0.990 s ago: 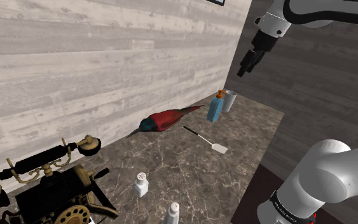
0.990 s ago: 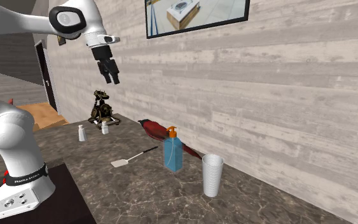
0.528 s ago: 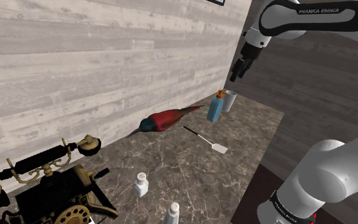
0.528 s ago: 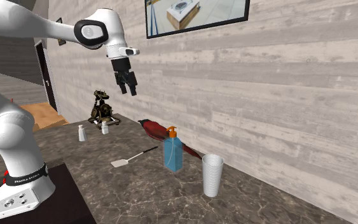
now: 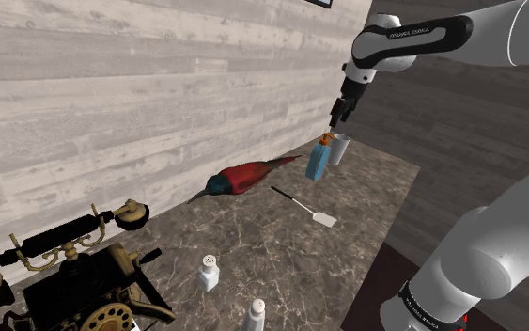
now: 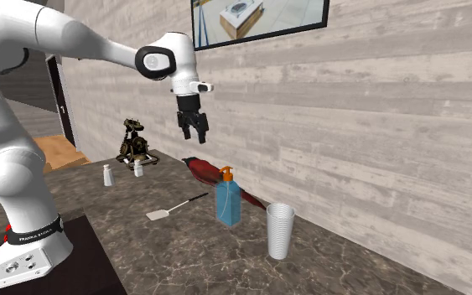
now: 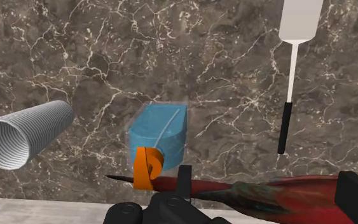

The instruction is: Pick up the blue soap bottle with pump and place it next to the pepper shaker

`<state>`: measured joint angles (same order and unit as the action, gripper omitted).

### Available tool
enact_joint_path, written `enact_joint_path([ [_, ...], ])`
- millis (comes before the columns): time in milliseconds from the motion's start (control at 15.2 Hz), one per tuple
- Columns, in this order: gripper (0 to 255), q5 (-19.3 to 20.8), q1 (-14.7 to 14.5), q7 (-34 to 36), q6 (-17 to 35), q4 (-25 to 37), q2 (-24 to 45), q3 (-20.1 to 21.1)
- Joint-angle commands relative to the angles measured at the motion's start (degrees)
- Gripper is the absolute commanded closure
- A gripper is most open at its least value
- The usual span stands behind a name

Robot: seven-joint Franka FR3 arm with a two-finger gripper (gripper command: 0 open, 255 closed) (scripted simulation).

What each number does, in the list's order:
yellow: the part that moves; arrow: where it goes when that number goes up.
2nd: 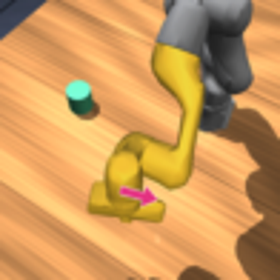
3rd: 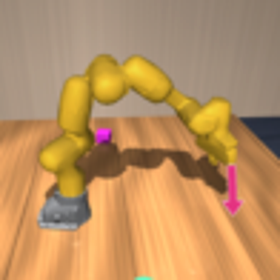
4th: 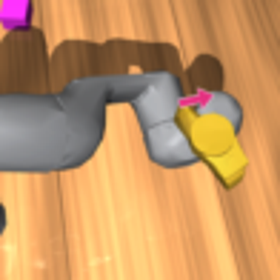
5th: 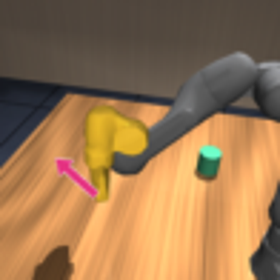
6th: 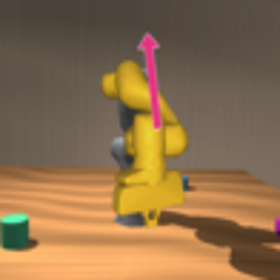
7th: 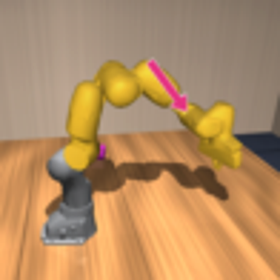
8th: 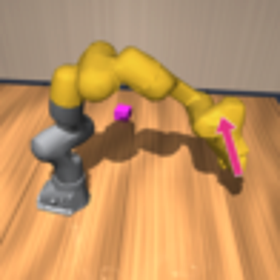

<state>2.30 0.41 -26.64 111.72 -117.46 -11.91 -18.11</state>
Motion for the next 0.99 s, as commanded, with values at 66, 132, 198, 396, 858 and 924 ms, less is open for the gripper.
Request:
enact_joint_path([
  [66,0,-1.91,0.42,-3.13,0.67,4.75,7.08,-1.79],
  [132,0,-2.64,0.68,-4.17,0.87,6.28,9.40,-2.28],
  [198,0,-3.41,0.99,-5.21,1.00,7.89,11.74,-2.71],
  [396,0,-5.86,2.25,-8.22,1.00,13.19,18.91,-3.67],
  [858,0,-8.75,4.30,-11.29,2.41,18.15,27.34,-3.87],
  [924,0,-8.87,4.32,-11.36,3.10,17.67,27.57,-3.83],
])
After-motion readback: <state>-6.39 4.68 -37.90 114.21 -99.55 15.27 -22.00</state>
